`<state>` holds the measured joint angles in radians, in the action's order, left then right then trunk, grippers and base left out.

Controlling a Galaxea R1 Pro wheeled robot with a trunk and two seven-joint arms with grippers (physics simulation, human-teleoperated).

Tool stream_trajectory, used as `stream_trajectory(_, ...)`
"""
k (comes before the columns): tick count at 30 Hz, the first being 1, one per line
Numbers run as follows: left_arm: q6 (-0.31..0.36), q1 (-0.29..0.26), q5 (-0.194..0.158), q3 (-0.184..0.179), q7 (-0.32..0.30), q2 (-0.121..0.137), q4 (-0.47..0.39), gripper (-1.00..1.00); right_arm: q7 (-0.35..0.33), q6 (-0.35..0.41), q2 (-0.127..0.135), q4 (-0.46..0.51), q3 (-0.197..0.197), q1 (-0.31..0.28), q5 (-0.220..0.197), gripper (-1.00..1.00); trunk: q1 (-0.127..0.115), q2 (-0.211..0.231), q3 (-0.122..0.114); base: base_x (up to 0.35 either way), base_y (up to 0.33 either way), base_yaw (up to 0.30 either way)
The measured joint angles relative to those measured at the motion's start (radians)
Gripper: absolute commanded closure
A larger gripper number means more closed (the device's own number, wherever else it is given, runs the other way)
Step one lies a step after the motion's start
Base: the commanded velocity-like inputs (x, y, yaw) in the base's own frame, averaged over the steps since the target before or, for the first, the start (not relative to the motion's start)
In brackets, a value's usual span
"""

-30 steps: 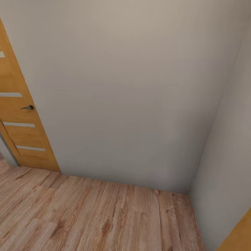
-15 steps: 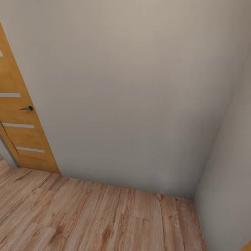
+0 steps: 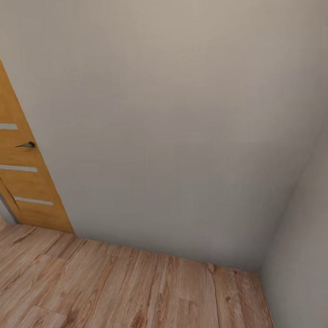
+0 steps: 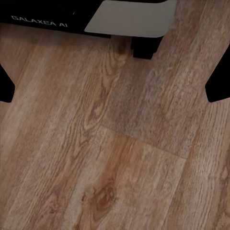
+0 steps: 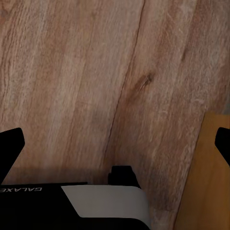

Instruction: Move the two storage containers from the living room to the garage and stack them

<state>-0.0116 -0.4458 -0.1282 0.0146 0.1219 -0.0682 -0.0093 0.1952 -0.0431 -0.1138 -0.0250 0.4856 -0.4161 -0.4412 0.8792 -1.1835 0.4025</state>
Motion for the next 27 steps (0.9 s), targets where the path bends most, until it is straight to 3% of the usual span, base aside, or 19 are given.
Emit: stream_trajectory(27,0.0,0.0,0.0,0.0,-0.001,-0.001,0.0,-1.0,0.0,0.0,0.001,0.0,0.0,0.0,0.001,-1.0,0.0,0.0,0.0,0.003,0.0,0.223)
